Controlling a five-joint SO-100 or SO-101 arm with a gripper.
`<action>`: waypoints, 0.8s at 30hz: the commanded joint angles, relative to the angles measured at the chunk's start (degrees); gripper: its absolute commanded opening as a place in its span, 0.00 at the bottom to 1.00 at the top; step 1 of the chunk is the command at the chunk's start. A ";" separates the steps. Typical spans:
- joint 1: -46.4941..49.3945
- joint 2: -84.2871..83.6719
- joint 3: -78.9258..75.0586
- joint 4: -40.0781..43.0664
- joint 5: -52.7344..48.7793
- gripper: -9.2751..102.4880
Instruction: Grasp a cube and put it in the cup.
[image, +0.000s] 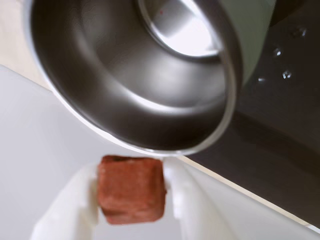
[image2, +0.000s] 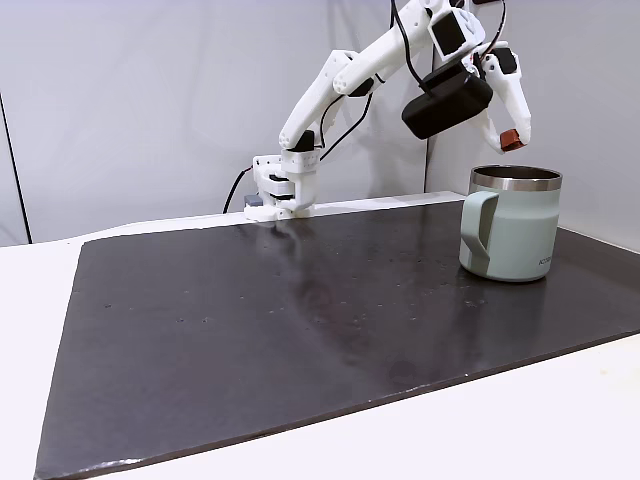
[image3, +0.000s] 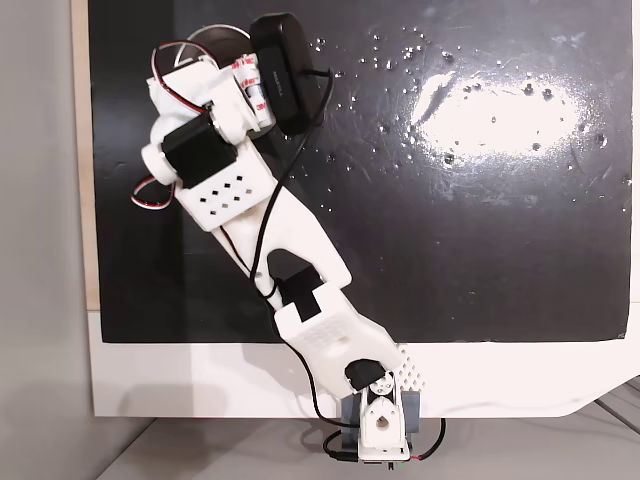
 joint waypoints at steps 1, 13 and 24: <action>-0.35 1.14 -3.69 -0.97 -0.53 0.16; 2.37 2.11 -3.52 0.35 0.62 0.18; 4.48 3.08 -3.08 1.32 2.90 0.34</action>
